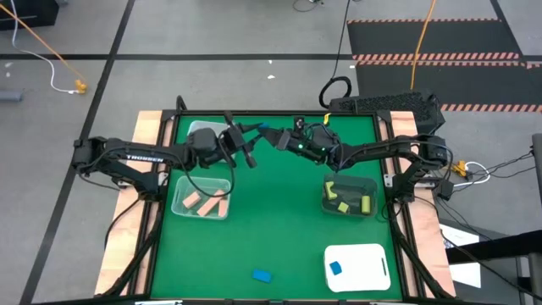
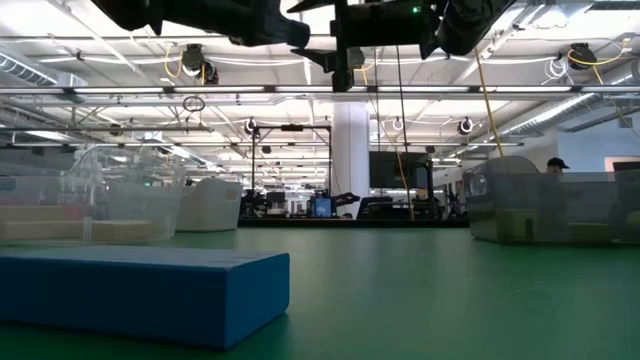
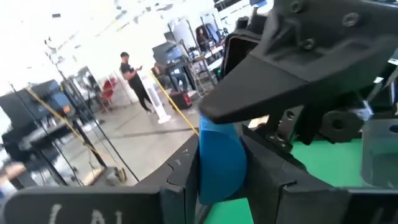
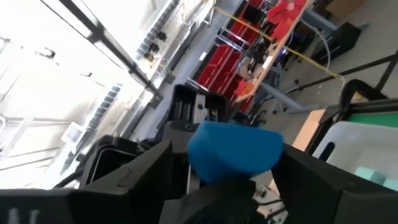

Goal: Sort & place blocks by color
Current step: Put the left blue block into the white bin

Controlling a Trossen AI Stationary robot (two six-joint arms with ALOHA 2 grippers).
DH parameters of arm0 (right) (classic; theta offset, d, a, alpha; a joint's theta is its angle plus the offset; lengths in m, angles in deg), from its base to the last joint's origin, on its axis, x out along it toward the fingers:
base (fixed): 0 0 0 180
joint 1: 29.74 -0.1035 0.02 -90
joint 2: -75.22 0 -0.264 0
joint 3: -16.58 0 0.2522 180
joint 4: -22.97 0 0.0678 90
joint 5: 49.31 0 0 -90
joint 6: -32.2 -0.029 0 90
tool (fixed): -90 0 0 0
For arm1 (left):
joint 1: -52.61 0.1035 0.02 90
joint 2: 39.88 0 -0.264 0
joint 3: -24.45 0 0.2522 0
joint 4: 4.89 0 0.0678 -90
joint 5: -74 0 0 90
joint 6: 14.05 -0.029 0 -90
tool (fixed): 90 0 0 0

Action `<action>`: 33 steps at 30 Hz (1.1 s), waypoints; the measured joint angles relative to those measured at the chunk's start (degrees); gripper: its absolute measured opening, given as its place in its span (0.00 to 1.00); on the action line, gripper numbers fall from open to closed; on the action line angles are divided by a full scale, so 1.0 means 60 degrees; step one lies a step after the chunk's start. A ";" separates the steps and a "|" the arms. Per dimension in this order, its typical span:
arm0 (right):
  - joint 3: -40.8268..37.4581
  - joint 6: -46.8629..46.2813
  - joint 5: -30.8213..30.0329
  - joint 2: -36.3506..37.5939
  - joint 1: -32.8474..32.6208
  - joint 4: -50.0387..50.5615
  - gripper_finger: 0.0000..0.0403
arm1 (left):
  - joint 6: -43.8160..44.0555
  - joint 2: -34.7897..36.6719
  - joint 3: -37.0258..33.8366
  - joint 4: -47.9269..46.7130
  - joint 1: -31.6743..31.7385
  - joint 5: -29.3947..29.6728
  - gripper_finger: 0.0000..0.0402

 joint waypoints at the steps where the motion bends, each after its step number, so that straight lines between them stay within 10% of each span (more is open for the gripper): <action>1: -0.0001 0.0007 -0.0008 0.0000 0.0006 0.0026 0.64 | 0.0221 0.0000 0.0000 -0.0107 0.0022 -0.0003 0.24; 21: -0.0011 0.0006 0.0222 -0.0018 0.0115 0.0106 0.48 | 0.0693 0.0022 0.0012 -0.0367 -0.0099 -0.0036 0.24; 33: -0.0011 -0.0580 0.0653 -0.0018 0.0324 -0.0048 0.60 | -0.0040 0.0011 0.0012 -0.0371 -0.0108 -0.0229 0.24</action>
